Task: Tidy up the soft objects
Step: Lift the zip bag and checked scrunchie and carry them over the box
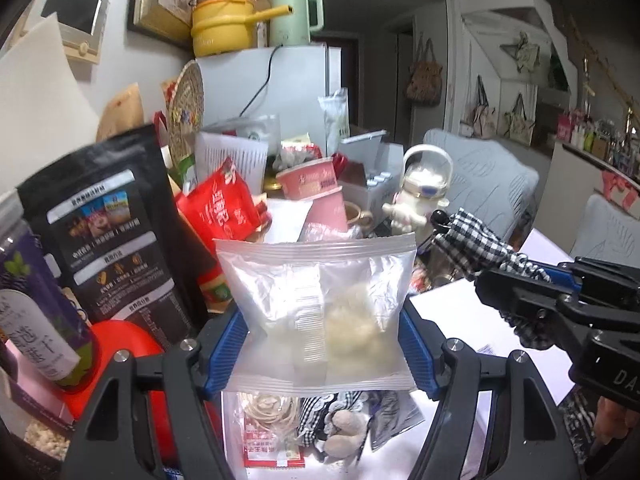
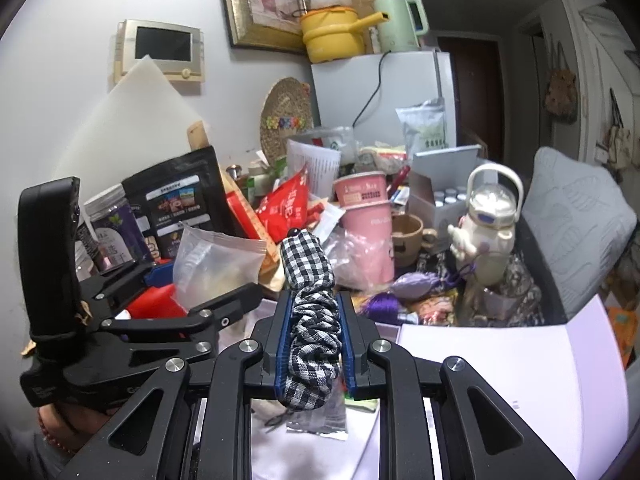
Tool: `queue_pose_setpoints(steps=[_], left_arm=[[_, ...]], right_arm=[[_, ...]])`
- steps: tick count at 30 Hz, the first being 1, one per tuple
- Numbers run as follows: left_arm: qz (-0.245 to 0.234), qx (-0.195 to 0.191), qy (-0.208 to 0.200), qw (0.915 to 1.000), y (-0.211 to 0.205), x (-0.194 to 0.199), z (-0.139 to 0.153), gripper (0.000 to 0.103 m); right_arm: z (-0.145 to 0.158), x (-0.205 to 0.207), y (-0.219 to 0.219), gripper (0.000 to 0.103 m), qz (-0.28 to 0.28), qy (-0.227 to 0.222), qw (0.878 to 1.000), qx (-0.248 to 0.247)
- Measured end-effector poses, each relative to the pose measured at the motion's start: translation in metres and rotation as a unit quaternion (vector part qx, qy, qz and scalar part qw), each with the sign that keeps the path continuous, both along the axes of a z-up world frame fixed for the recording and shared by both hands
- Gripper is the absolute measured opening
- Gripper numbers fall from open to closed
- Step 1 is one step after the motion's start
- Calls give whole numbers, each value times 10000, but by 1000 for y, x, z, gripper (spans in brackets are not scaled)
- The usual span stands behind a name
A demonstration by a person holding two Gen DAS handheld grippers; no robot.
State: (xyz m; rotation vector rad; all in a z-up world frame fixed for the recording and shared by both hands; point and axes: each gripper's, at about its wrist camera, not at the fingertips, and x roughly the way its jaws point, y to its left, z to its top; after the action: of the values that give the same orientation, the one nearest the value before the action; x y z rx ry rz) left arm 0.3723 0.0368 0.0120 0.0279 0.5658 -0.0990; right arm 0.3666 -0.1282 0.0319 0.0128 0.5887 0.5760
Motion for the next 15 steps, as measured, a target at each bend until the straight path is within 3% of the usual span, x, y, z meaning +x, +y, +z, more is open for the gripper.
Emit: queue_pose_setpoints(steps=[15], left_arm=[[89, 319, 727, 9968, -6, 38, -51, 71]], right_arm=[[-47, 30, 3, 21, -73, 687, 9970, -337]])
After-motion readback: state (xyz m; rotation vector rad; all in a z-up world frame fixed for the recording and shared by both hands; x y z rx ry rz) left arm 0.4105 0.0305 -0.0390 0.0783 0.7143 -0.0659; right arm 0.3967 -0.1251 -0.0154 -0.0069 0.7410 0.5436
